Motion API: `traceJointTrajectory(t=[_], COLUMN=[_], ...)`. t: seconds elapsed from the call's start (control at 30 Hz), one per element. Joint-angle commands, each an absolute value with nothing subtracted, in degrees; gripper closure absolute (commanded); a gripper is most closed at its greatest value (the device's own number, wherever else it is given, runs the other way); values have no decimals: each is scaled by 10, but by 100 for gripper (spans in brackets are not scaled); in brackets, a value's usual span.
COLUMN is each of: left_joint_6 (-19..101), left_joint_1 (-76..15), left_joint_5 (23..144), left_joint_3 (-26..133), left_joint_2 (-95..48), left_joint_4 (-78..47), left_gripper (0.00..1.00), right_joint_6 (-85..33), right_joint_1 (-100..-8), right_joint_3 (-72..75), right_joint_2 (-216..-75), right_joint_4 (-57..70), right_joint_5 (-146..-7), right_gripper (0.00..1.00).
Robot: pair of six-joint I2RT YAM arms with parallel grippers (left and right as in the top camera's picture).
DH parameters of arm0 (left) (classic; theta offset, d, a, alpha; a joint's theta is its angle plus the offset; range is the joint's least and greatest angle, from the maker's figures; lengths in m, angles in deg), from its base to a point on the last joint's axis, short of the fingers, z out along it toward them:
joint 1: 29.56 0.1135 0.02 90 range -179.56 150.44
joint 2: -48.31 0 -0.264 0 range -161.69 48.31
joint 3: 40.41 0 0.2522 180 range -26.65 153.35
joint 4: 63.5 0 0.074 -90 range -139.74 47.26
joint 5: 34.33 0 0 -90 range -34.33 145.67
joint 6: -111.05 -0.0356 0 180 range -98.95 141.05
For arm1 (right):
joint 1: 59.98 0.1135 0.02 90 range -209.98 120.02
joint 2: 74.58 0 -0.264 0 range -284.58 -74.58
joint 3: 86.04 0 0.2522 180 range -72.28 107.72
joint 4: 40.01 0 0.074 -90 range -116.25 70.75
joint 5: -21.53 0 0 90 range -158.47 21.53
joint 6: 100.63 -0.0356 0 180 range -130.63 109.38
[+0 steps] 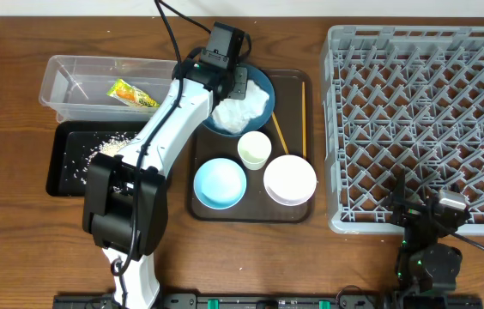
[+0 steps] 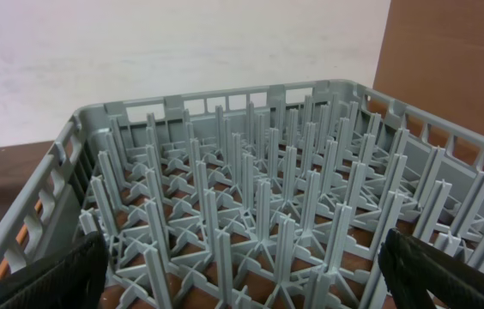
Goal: Sort waste into correct bins and load items into the dishwasher rack
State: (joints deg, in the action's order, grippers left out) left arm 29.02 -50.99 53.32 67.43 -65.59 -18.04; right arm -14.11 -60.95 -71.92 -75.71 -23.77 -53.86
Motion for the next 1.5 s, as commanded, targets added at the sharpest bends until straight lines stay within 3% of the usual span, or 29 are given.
traceJointTrajectory(t=[0.0,0.13,0.23,0.67,0.87,1.0,1.13,1.27,1.47], left_joint_6=[289,289,289,289,289,289,289,288,288], left_joint_1=[-509,-509,-509,-509,-509,-509,-509,-509,-509], left_joint_5=[536,536,538,567,565,565,565,563,561], left_joint_3=[673,673,673,673,673,673,673,673,673], left_joint_2=[-656,-656,-657,-747,-750,-750,-748,-747,-745], left_joint_4=[-176,-176,-176,-155,-157,-157,-159,-159,-163], left_gripper=[87,85,71,68,69,81,81,93,94], right_joint_6=[-148,-148,-148,-148,-148,-148,-148,-148,-148], right_joint_1=[-603,-603,-603,-603,-603,-603,-603,-603,-603], right_joint_3=[-720,-720,-720,-720,-720,-720,-720,-720,-720], right_joint_2=[-757,-757,-757,-757,-757,-757,-757,-757,-757], right_joint_4=[-235,-235,-235,-235,-235,-235,-235,-235,-235], right_joint_5=[-537,-537,-537,-537,-537,-537,-537,-537,-537], right_gripper=[1,1,1,1,1,1,1,1,1])
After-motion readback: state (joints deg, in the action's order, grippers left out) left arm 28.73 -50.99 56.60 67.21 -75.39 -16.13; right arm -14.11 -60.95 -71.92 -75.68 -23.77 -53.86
